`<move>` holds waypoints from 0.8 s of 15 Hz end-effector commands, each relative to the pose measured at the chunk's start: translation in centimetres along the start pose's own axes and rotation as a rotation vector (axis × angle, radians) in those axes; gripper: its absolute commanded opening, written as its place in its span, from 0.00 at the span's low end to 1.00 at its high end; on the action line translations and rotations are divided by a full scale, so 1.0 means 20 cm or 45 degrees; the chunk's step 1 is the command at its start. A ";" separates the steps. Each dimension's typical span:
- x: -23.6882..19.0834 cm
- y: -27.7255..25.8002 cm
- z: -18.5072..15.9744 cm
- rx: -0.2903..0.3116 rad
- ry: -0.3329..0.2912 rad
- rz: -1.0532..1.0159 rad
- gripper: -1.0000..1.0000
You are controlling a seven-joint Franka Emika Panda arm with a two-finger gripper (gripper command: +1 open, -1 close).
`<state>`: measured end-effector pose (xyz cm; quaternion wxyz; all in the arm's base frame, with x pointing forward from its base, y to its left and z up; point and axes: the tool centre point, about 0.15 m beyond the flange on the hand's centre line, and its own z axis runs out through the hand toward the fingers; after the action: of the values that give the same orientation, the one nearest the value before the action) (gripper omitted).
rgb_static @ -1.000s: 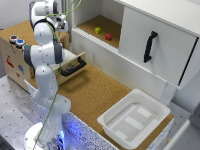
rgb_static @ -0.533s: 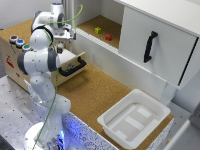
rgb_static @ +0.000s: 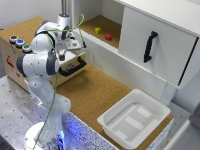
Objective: Put the grasped purple object in the drawer
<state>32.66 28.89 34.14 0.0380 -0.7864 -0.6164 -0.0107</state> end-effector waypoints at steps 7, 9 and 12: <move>-0.01 -0.08 -0.06 -0.214 0.067 -0.104 1.00; 0.02 -0.07 -0.22 -0.201 0.128 -0.037 1.00; 0.03 -0.09 -0.41 -0.154 0.141 0.086 1.00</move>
<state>32.69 29.94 36.59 0.0088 -0.7735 -0.6300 -0.0683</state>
